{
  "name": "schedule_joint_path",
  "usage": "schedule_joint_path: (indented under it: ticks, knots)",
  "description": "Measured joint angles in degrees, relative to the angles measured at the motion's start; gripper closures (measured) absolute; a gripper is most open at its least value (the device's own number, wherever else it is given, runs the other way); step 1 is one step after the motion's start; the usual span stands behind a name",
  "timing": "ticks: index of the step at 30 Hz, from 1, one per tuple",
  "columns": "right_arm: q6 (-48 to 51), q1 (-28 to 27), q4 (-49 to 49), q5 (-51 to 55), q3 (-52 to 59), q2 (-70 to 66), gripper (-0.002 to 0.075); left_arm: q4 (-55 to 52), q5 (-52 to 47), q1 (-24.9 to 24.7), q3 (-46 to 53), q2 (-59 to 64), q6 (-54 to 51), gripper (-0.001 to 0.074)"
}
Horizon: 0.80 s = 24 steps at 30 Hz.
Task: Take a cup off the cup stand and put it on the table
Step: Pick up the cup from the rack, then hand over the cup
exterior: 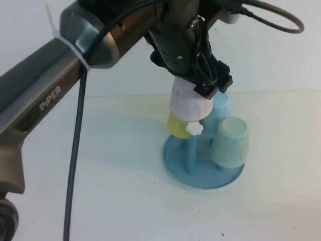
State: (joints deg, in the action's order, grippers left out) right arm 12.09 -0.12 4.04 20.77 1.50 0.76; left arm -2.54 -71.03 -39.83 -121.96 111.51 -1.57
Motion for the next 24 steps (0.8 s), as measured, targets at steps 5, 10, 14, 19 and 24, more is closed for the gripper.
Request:
schedule_joint_path:
  ticks: [5,10,14,19,24]
  knots:
    - [0.0,0.0,0.0,0.0,0.0,0.0,0.0728,1.79,-0.61,0.0,-0.26,-0.32,0.0,0.0164]
    - [1.82,0.0,3.04,0.0,0.0,0.0,0.0728,8.18,-0.64,0.0,4.29,-2.88,0.44,0.0164]
    - [1.82,0.0,-0.62,-0.11,0.0,0.0,0.0728,9.36,4.04,0.0,15.68,-8.03,1.57,0.0164]
    - [1.82,0.0,-18.68,-0.22,0.0,0.0,0.0727,14.15,15.84,0.0,36.65,-19.57,3.32,0.0164]
    - [1.82,0.0,-45.1,0.11,0.0,0.0,0.0728,24.9,27.56,0.0,56.55,-28.87,3.45,0.0164]
